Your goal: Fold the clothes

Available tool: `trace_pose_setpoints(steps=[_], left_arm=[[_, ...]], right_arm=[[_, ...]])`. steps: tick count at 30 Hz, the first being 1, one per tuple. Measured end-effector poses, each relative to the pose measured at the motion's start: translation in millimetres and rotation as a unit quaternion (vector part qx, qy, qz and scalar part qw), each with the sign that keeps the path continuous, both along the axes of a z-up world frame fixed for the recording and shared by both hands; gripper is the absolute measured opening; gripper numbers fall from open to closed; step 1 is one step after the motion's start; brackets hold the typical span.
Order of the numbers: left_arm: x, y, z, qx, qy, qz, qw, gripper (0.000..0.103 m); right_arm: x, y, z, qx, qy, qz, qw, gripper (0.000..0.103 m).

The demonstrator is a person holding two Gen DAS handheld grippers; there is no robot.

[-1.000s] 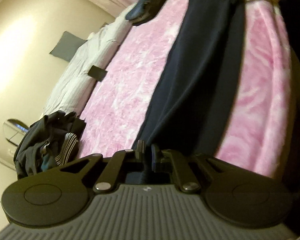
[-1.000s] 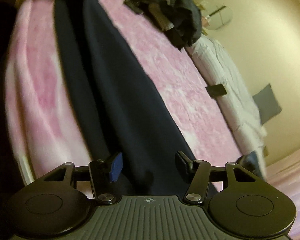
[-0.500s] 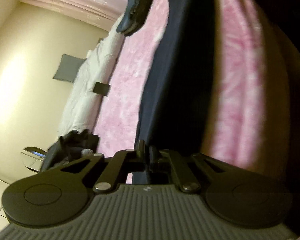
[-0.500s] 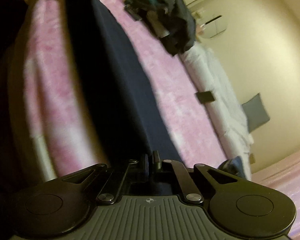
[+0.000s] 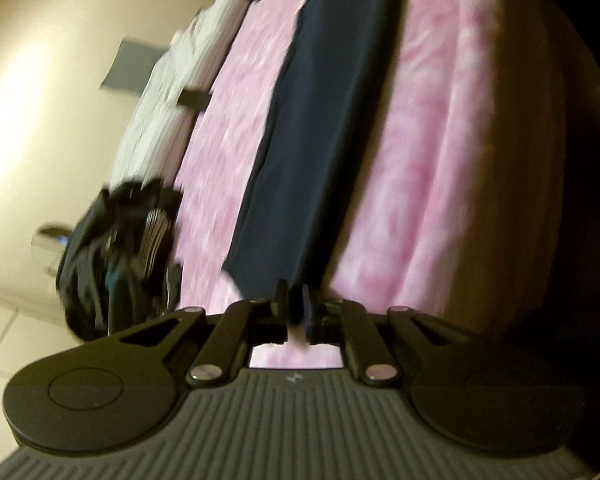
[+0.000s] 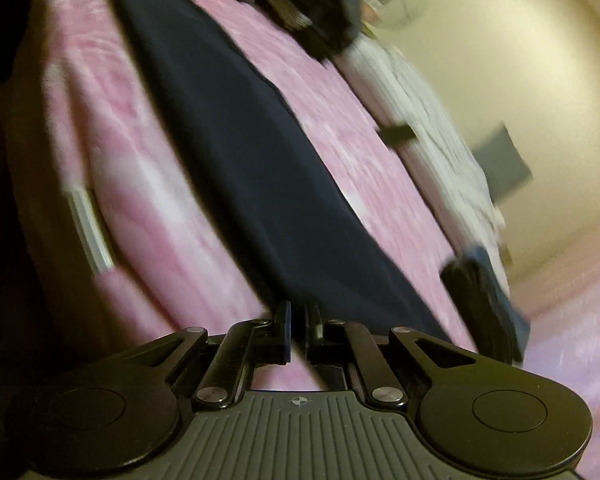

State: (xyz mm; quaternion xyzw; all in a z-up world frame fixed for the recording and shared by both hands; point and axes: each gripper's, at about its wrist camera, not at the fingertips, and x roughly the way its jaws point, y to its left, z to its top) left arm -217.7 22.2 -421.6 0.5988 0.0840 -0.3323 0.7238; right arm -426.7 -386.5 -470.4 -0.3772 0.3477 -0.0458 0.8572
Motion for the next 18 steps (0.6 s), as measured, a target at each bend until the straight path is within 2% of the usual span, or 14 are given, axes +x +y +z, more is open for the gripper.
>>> trace_pose_setpoints(steps=[3,5,7,10,13,15,16,17,18], left_arm=[[3,8,12,-0.017,0.004,0.034,0.9993,0.008],[0,5,25,-0.044,0.007,0.044,0.9981,0.009],[-4,-7,36,-0.067,0.011,0.042,0.9968,0.011],[-11,-38,44,-0.083,0.022,0.012,0.9962,0.012],[-20,-79,46,-0.090,0.041,-0.029,0.9946,0.015],[-27,-106,46,-0.094,0.057,-0.055,0.9924,0.018],[-30,-118,46,-0.097,0.067,-0.068,0.9908,0.019],[-34,-131,45,-0.100,0.079,-0.079,0.9887,0.019],[-38,-143,45,-0.103,0.092,-0.090,0.9863,0.019]], right_arm=[[-10,-23,8,0.050,-0.014,-0.060,0.997,0.003],[-21,-42,16,0.087,-0.027,-0.104,0.990,0.003],[-32,-68,24,0.127,-0.046,-0.154,0.979,0.003],[-45,-114,40,0.184,-0.081,-0.228,0.952,0.003],[-56,-168,51,0.257,-0.121,-0.301,0.910,0.003],[-63,-203,60,0.313,-0.150,-0.345,0.872,0.004],[-67,-220,64,0.342,-0.165,-0.366,0.850,0.010],[-75,-236,68,0.373,-0.183,-0.382,0.826,0.030],[-82,-248,72,0.393,-0.202,-0.396,0.805,0.041]])
